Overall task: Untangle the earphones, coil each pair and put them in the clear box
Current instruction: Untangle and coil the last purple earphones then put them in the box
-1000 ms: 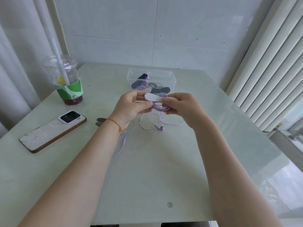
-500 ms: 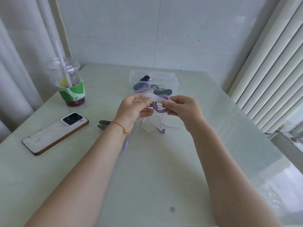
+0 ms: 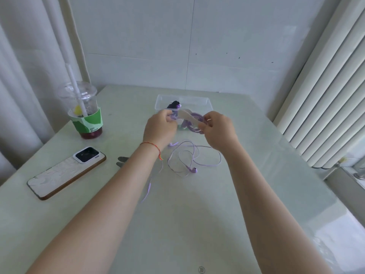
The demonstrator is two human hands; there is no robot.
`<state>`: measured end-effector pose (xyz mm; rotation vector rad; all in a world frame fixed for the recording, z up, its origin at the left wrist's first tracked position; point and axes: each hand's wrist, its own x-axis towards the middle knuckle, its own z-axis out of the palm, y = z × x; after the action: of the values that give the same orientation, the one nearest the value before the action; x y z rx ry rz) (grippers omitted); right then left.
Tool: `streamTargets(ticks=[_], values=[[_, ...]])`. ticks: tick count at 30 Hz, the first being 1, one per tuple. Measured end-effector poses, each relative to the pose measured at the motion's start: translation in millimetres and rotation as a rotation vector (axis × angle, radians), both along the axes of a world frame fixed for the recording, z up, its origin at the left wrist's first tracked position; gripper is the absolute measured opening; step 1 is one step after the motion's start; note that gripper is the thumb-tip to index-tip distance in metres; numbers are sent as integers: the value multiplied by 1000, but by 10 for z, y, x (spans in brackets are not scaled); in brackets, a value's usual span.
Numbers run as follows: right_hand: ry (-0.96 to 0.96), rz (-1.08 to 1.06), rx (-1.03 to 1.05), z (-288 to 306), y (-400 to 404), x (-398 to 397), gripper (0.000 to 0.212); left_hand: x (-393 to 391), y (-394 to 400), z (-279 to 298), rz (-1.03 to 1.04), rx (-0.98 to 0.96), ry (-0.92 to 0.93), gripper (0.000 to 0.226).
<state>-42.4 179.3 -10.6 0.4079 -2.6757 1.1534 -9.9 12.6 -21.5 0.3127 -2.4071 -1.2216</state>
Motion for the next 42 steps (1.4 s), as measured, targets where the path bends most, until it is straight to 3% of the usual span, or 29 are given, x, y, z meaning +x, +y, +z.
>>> streamTargets(ticks=[5, 8, 14, 20, 26, 28, 31, 33, 35, 38, 40, 42], values=[[87, -98, -6, 197, -103, -521, 16, -335, -246, 73, -2, -225, -21, 42], [115, -176, 74, 176, -226, -853, 15, -422, -327, -32, -45, -252, -58, 42], [-21, -241, 289, 100, -395, -1126, 20, -503, -438, -258, -62, -250, -51, 45], [-31, -204, 221, 101, -384, -964, 34, -429, -388, -200, -92, -239, -68, 46], [93, -146, 84, 84, -323, -605, 23, -248, -225, -228, -38, -178, 12, 28], [-12, -49, 201, 27, -321, -465, 18, -169, -182, -253, -88, -181, -62, 24], [-282, 163, 535, -119, -303, -291, 33, -68, -131, -291, -232, -193, -242, 23], [-325, 197, 590, -201, -278, -240, 35, -26, -111, -288, -313, -203, -328, 32], [-274, 191, 562, -245, -251, -237, 17, -20, -110, -285, -348, -249, -348, 29], [-228, 140, 296, -210, -223, -214, 16, -41, -103, -284, -304, -312, -269, 10], [-273, 143, -39, -136, -216, -193, 12, -86, -102, -271, -228, -191, -178, 4], [-340, 161, -341, -52, -196, -173, 10, -134, -120, -238, -162, 104, -75, 9]])
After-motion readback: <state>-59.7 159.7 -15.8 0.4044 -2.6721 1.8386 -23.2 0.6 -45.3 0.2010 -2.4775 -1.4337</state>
